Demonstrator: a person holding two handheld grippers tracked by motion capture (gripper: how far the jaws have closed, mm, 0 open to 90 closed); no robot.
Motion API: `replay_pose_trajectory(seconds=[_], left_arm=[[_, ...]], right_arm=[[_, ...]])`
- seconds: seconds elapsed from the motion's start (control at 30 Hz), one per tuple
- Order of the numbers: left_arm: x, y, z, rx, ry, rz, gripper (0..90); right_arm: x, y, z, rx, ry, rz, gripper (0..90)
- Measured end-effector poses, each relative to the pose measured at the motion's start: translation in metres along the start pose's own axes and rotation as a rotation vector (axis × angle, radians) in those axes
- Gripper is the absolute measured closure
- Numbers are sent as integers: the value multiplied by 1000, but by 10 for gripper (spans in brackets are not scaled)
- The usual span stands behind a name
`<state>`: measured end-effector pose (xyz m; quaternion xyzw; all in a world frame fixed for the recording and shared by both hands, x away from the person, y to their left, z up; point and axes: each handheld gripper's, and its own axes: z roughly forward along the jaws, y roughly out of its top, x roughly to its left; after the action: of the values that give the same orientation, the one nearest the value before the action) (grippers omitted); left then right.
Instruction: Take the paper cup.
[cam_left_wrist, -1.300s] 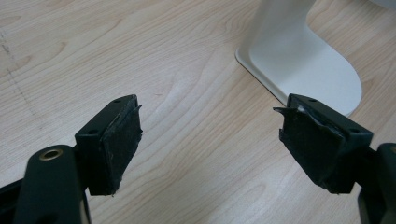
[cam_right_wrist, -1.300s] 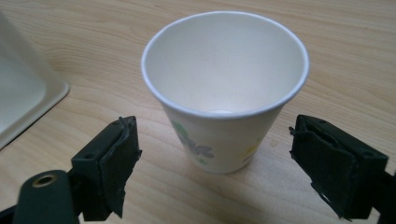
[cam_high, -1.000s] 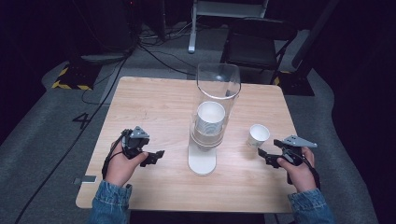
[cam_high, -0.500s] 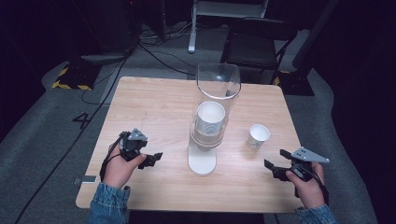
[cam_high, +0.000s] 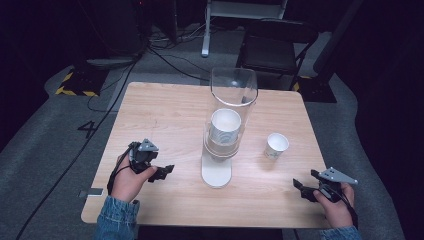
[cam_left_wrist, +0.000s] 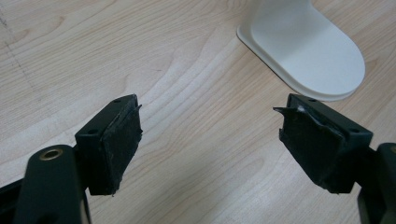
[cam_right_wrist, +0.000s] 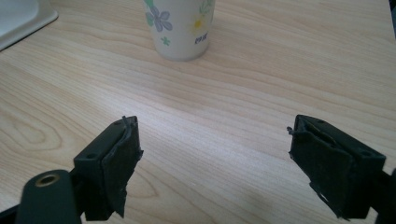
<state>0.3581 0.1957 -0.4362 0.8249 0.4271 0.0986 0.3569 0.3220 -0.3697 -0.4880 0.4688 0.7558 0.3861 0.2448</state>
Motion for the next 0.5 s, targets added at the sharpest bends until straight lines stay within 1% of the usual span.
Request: replay_pose_trajectory(seconds=[0.1,0.13,0.17,0.2,0.33,0.43,0.5], left_arm=[[0,0,0,3,0,0,205],[1,-1,1,13,0,6,205],[0,-2,1,18,-6,0,204],[1,-2,1,18,-5,6,202],[1,-1,2,18,-5,10,201],[0,-2,1,17,-3,5,201],[1,-2,1,19,-9,10,201]], right_arm=[[0,-2,1,6,1,3,167],[0,-3,3,15,2,2,167],[0,-3,4,18,4,-1,167],[0,-3,5,19,6,-4,167],[0,-3,6,23,7,-5,167],[-1,-3,7,26,8,-6,167],[0,-2,9,24,11,-11,167]])
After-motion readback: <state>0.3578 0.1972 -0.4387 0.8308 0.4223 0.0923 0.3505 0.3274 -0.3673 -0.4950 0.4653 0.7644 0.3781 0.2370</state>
